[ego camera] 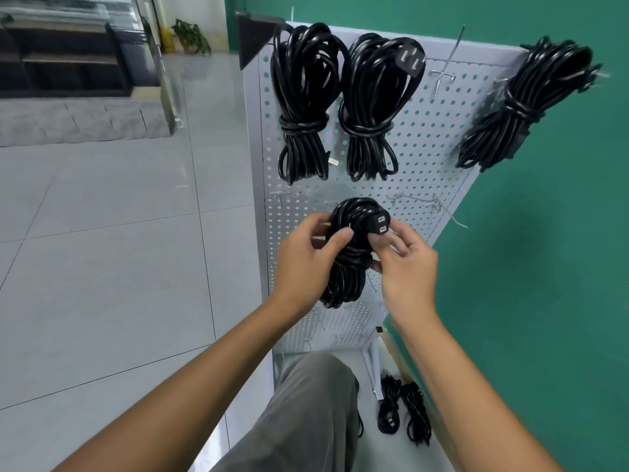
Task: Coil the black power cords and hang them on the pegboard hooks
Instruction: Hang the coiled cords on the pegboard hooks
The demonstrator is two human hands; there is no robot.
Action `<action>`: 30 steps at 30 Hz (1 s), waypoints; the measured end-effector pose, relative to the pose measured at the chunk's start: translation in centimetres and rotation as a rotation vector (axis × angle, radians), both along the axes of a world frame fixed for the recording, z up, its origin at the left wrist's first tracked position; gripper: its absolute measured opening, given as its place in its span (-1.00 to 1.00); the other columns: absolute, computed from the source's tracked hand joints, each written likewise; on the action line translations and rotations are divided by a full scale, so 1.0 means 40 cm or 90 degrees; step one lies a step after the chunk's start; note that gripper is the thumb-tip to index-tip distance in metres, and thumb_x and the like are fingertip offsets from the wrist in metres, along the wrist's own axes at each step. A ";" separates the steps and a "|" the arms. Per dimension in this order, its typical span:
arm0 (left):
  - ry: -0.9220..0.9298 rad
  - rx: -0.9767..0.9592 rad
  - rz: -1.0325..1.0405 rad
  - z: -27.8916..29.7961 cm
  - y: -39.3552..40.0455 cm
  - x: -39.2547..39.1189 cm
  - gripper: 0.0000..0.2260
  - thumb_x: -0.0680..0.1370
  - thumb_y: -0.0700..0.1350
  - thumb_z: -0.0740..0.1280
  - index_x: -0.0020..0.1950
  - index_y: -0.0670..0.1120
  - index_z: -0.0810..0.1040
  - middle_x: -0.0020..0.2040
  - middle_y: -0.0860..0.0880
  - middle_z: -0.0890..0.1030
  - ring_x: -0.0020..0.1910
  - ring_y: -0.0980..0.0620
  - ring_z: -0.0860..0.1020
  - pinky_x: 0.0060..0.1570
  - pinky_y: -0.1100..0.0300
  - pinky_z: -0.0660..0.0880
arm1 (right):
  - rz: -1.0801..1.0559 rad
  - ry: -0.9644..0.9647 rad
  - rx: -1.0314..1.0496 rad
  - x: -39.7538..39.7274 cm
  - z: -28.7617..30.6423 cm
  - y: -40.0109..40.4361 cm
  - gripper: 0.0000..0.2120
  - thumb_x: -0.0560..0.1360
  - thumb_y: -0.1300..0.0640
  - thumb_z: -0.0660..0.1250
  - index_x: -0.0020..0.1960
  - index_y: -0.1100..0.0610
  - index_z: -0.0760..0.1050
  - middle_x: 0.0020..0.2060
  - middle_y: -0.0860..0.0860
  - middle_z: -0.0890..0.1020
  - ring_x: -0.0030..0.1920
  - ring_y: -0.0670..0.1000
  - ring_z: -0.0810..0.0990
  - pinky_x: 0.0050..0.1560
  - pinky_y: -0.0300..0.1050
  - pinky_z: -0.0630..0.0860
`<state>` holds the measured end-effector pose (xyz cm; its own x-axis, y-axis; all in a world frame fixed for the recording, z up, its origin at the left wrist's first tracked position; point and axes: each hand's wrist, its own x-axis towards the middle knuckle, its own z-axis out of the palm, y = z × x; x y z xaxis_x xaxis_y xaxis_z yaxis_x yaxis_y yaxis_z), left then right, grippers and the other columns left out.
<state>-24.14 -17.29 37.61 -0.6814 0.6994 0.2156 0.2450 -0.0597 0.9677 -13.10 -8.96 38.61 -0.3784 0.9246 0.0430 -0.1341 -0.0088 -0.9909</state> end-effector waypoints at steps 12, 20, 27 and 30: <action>-0.033 -0.023 0.009 0.036 0.085 -0.010 -0.83 0.67 -0.01 0.34 0.22 -0.03 0.59 -0.04 -0.02 0.70 -0.06 0.07 0.67 -0.04 0.10 0.60 | -0.036 -0.006 0.052 -0.011 0.025 0.046 -0.73 0.61 0.31 0.35 0.29 0.20 0.60 0.03 0.05 0.75 0.06 0.00 0.73 0.22 0.16 0.61; -0.077 -0.030 0.019 0.032 0.110 -0.011 -0.78 0.61 0.11 0.34 0.17 0.03 0.57 -0.04 -0.06 0.70 -0.02 -0.04 0.69 0.13 -0.17 0.61 | -0.029 -0.044 0.085 -0.026 0.033 0.080 -0.75 0.61 0.27 0.35 0.26 0.07 0.60 -0.08 -0.16 0.72 -0.04 -0.20 0.70 0.17 -0.07 0.64; 0.014 -0.045 0.022 0.004 0.096 -0.007 -0.82 0.64 0.06 0.36 0.19 0.01 0.57 -0.02 -0.01 0.70 -0.10 0.04 0.67 -0.05 0.04 0.61 | 0.002 -0.062 0.045 -0.008 -0.004 0.080 -0.77 0.64 0.24 0.32 0.05 -0.11 0.50 -0.03 -0.17 0.65 0.05 -0.12 0.67 0.25 0.11 0.60; 0.002 -0.048 0.029 0.002 0.096 -0.016 -0.83 0.66 0.02 0.33 0.20 0.00 0.58 -0.02 -0.02 0.69 -0.10 0.03 0.67 -0.07 0.09 0.58 | 0.009 -0.055 0.032 -0.017 -0.011 0.078 -0.80 0.63 0.24 0.34 0.07 -0.07 0.52 0.00 -0.10 0.67 0.08 -0.04 0.69 0.23 0.15 0.60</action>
